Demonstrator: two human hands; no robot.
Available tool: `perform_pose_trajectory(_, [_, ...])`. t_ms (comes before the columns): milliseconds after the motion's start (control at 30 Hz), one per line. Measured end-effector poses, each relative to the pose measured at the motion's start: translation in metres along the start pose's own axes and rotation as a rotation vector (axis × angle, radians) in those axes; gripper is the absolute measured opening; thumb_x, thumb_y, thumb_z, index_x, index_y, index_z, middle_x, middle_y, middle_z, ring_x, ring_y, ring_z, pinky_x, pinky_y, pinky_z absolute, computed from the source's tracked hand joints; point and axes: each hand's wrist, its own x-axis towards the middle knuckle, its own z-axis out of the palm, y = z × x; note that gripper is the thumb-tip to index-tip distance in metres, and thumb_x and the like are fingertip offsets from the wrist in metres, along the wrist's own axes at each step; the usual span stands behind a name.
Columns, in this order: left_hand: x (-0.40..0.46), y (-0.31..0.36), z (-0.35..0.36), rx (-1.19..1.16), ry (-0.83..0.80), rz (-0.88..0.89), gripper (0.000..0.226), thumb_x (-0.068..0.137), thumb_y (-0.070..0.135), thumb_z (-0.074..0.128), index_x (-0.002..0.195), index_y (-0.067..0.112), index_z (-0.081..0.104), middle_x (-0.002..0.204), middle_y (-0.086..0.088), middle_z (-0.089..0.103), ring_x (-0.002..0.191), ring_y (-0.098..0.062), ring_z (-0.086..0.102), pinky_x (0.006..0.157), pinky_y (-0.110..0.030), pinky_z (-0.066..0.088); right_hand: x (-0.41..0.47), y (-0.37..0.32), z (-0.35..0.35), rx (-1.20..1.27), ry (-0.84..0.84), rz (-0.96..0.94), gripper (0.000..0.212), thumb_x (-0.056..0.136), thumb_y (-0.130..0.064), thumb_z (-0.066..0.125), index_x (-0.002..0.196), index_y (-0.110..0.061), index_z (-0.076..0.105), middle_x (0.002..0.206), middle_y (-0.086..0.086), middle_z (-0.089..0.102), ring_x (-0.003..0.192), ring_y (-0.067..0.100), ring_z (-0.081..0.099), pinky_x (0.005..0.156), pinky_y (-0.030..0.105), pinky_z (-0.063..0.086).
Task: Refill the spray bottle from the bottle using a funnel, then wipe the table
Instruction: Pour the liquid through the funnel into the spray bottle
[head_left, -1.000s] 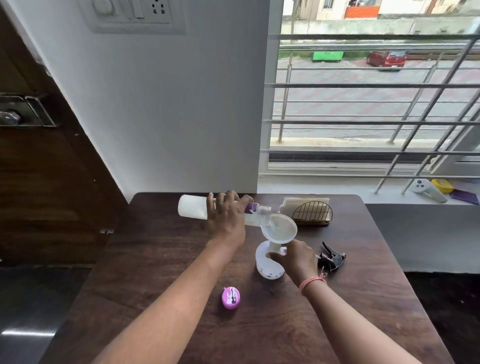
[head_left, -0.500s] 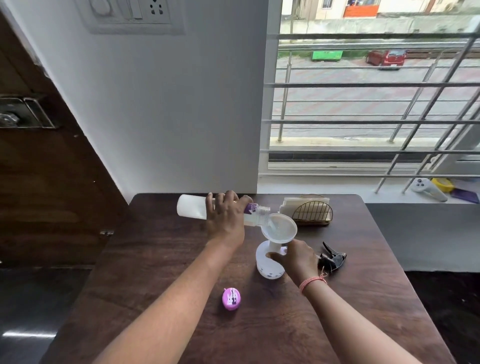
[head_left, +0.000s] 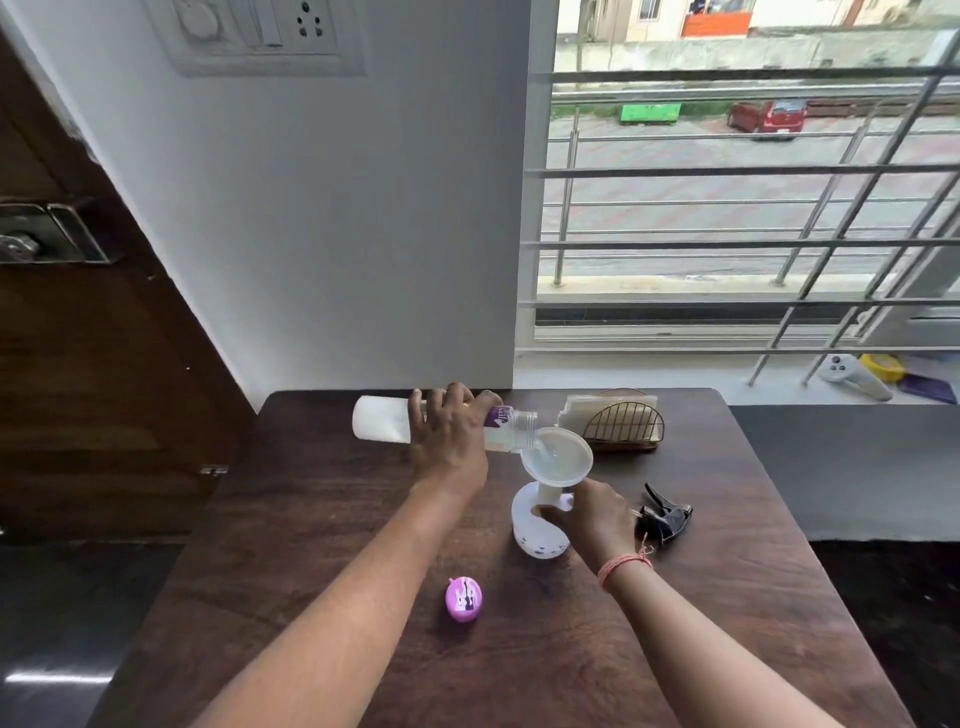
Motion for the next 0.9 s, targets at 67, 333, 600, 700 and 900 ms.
perform_pose_trajectory(67, [0.000,-0.001,0.002,-0.008,0.005,-0.007,0.065,0.076,-0.004,0.055,0.123,0.042,0.047,0.112,0.005,0.046,0.111,-0.020,0.045,0.119,-0.041,0.012,0.000,0.001,0.001,0.000,0.006,-0.004,0.043,0.070,-0.056,0.074,0.103,-0.028,0.068,0.106,-0.005,0.072,0.099,0.020,0.065,0.065,0.026,0.038])
perform_pose_trajectory(333, [-0.006,-0.007,0.016,-0.111,-0.067,-0.084,0.061,0.072,0.006,0.062,0.119,0.042,0.049,0.114,0.007,0.048,0.111,-0.020,0.047,0.113,-0.038,0.021,-0.001,0.007,0.003,0.054,-0.001,-0.023,0.045,0.068,-0.060,0.071,0.103,-0.033,0.065,0.103,-0.006,0.072,0.099,0.020,0.065,0.070,0.030,0.043])
perform_pose_trajectory(600, [-0.007,-0.008,0.024,-0.149,-0.062,-0.106,0.057,0.071,0.007,0.061,0.115,0.041,0.052,0.109,0.006,0.050,0.107,-0.021,0.049,0.105,-0.035,0.025,0.003,0.006,-0.003,0.549,-0.126,-0.022,0.059,0.061,-0.038,0.088,0.111,-0.039,0.055,0.102,-0.011,0.067,0.099,0.009,0.061,0.082,0.026,0.046])
perform_pose_trajectory(700, [-0.007,-0.008,0.024,-0.147,-0.059,-0.100,0.058,0.071,0.006,0.060,0.116,0.041,0.052,0.110,0.007,0.050,0.108,-0.021,0.049,0.106,-0.036,0.026,0.003,0.006,0.000,0.712,-0.113,-0.026,0.059,0.061,-0.035,0.089,0.112,-0.037,0.059,0.102,-0.011,0.069,0.100,0.011,0.061,0.087,0.029,0.050])
perform_pose_trajectory(900, [-0.006,-0.008,0.023,-0.138,-0.056,-0.083,0.058,0.072,0.005,0.057,0.116,0.041,0.050,0.111,0.007,0.050,0.109,-0.021,0.048,0.110,-0.038,0.024,0.004,0.008,0.002,0.870,-0.089,-0.048,0.053,0.060,-0.025,0.088,0.106,-0.032,0.065,0.100,-0.005,0.073,0.101,0.018,0.066,0.096,0.040,0.051])
